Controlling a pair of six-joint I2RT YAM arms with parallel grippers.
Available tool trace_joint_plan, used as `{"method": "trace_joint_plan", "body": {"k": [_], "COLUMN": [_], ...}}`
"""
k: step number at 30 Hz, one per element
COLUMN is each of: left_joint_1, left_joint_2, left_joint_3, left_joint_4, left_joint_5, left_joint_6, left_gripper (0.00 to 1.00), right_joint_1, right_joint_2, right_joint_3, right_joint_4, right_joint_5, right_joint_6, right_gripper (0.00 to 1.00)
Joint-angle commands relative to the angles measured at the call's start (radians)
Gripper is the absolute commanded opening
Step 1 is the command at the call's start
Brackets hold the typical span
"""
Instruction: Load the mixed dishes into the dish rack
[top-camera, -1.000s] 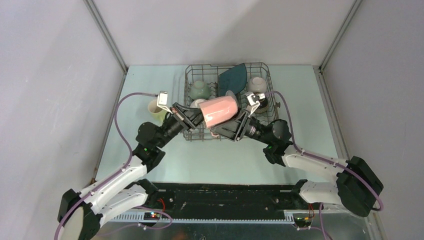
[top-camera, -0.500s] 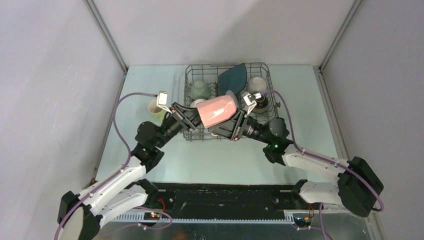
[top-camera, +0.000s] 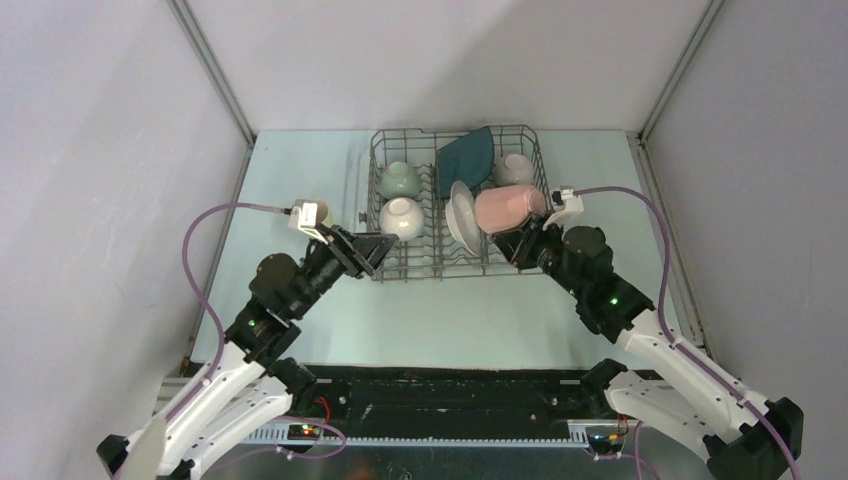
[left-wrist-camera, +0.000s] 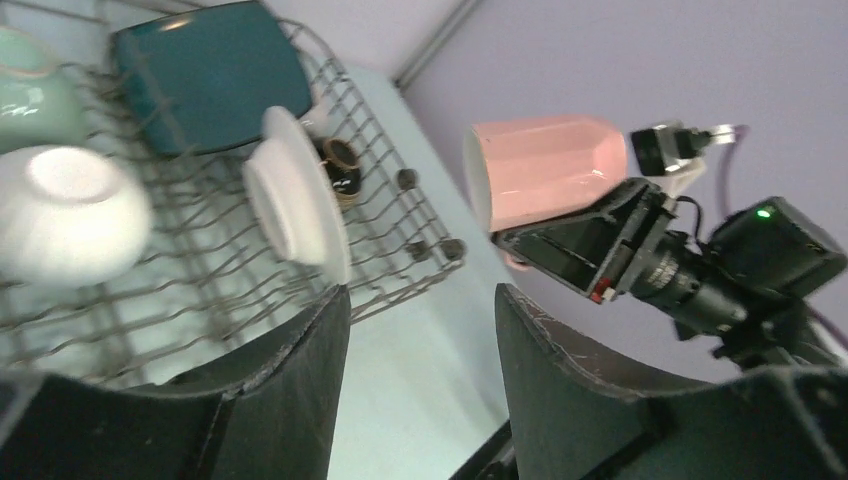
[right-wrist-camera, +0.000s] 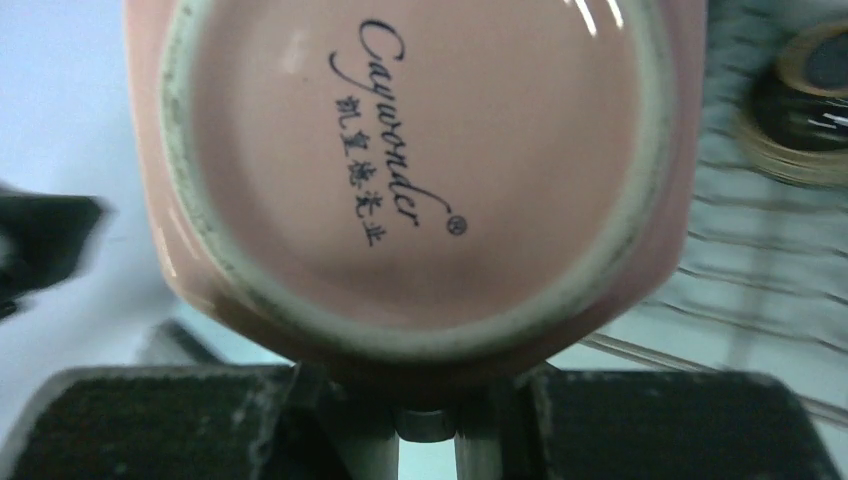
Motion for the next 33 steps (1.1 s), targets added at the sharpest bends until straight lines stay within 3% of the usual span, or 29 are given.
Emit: {"method": "trace_joint_plan", "body": {"k": [1,11,16,24,33], "left_joint_1": [-0.004,-0.004,-0.004,-0.004,-0.004], "left_joint_2": [-0.027,-0.06,-0.067,-0.057,-0.042], "left_joint_3": [0.08,0.044,0.045,0.011,-0.025], "left_joint_4": [-0.268,-0.346,-0.355,-0.319,-0.263], "left_joint_5": [-0.149,-0.23,-0.249,-0.249,-0.217], "left_joint_6": [0.109,0.141,0.151,0.142,0.11], "left_gripper": [0.61,0.62,0.63,0.63,0.64], "right_joint_1": [-0.018,-0.081,-0.185,-0.192,-0.197], "right_joint_2": [-0.003,0.107,0.155,0.324,0.476], "right_joint_3": [0.108,0.137,0.146,0.233,0.276], "right_joint_4": [-0.235,-0.247,-0.211,-0.234,-0.201], "right_joint_5": [0.278,0.281,0.171,0.188,0.134], "right_joint_6": [-0.236,-0.523,-0.558,-0.643,-0.623], "right_gripper": [0.0,0.0,0.0,0.0,0.0]}}
